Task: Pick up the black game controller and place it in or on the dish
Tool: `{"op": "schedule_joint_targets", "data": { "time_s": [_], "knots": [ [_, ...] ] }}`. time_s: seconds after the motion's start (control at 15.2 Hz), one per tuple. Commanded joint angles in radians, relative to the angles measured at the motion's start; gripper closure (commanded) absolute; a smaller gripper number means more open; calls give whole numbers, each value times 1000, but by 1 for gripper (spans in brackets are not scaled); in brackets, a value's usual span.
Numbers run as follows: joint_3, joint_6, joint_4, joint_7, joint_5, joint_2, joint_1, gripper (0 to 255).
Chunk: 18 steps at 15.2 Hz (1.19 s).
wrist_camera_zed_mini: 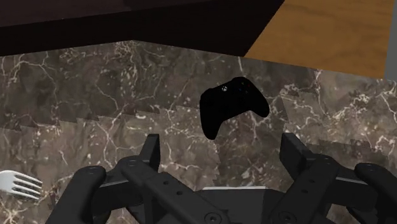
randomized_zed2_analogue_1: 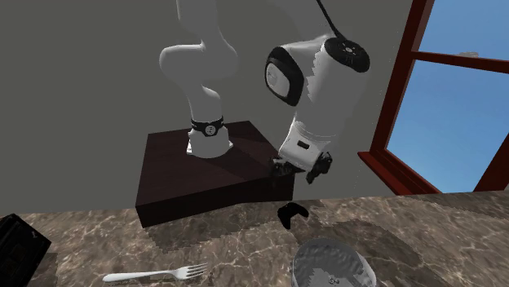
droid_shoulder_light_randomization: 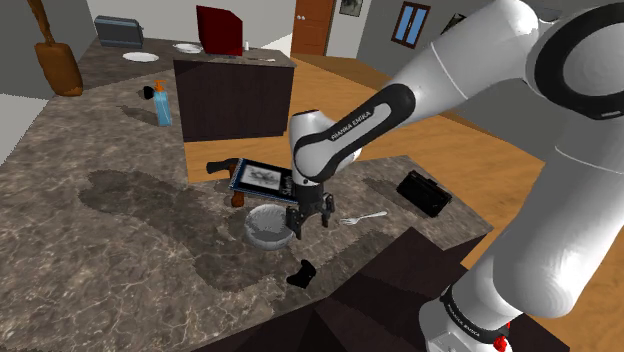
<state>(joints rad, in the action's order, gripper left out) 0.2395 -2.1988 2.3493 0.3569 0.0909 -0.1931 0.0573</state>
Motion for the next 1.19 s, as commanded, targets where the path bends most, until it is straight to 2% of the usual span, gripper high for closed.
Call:
{"op": "schedule_joint_targets", "data": {
  "time_s": [0.0, 0.26, 0.73, 1.12],
  "knots": [
    [3, -33, -31, 23, -4, -80, 12, 0],
    [-5, -77, -119, 56, -17, -243, 34, 0],
    [-10, -169, -88, 61, -23, -303, 46, 0],
    [-10, -176, -86, 62, -24, -308, 47, 0]
  ]
}}
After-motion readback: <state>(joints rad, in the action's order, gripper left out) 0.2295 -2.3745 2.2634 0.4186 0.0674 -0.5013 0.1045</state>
